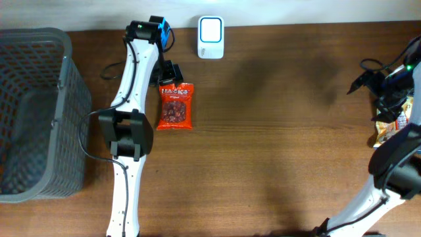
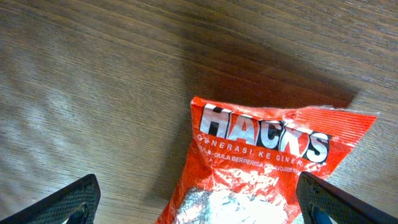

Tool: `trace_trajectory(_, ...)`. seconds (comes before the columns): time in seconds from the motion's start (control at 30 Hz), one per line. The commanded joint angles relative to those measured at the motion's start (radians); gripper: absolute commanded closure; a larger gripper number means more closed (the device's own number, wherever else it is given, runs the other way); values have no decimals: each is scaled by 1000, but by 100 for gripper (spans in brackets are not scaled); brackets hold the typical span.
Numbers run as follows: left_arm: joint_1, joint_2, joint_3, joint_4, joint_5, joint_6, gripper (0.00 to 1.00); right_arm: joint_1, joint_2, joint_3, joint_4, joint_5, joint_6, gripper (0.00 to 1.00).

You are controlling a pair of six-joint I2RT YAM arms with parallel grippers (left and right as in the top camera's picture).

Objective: Scan the item barcode
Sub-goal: 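Carry the pack to the right table edge and release, then grasp the red Hacks bag with left gripper and lift it, then hold the Hacks bag near the scanner, then set it down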

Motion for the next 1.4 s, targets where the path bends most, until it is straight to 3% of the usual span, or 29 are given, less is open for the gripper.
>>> trace_trajectory(0.0,0,2,11,-40,235,93,28,42,-167,-1,-52,-26,-26,1)
trace_trajectory(0.03,-5,2,11,-42,346,239,42,76,-221,-1,-63,-26,-45,1)
trace_trajectory(0.07,-26,1,-5,-42,403,332,43,107,-257,-1,-72,-26,-59,1)
trace_trajectory(0.1,-42,1,-17,-42,400,337,41,133,-279,-1,-76,-21,-63,1)
trace_trajectory(0.17,-100,1,-78,-42,330,336,35,208,-317,-1,-72,36,-70,1)
trace_trajectory(0.2,-126,1,-108,-42,264,335,14,244,-320,-1,-72,90,-70,1)
trace_trajectory(0.3,-156,2,-175,-41,-48,164,9,328,-314,-15,-64,140,-70,2)
trace_trajectory(0.37,-156,2,-202,-14,-98,133,6,375,-310,-34,-29,140,-70,2)
trace_trajectory(0.43,-156,2,-231,16,-102,132,10,406,-310,-76,14,140,-70,2)
trace_trajectory(0.47,-156,2,-245,31,-114,125,16,415,-309,-98,34,140,-70,2)
trace_trajectory(0.5,-156,2,-260,48,-124,125,32,422,-309,-127,58,140,-70,1)
trace_trajectory(0.53,-156,2,-267,60,-124,125,60,423,-309,-163,85,140,-70,2)
trace_trajectory(0.6,-156,2,-267,64,-123,125,83,423,-309,-227,132,136,-69,2)
trace_trajectory(0.63,-159,2,-267,60,-123,125,99,423,-309,-264,160,136,-69,2)
trace_trajectory(0.67,-163,2,-267,54,-114,125,100,423,-309,-295,183,134,-69,2)
trace_trajectory(0.8,-172,1,-191,-30,23,126,100,423,-309,-404,277,127,-66,1)
trace_trajectory(0.9,-172,-26,-58,-42,377,268,100,423,-309,-430,290,125,-66,2)
trace_trajectory(1.0,-172,-74,2,-42,723,320,100,422,-309,-432,293,125,-66,2)
trace_trajectory(1.1,-186,-85,2,-42,912,374,100,422,-309,-432,311,117,-58,2)
trace_trajectory(1.2,-172,-85,2,-27,957,374,100,422,-309,-432,312,106,-58,2)
trace_trajectory(1.3,-109,-82,-46,-7,824,374,100,422,-309,-432,304,106,-59,2)
trace_trajectory(1.37,-81,-81,-137,67,851,374,100,422,-309,-432,306,106,-58,2)
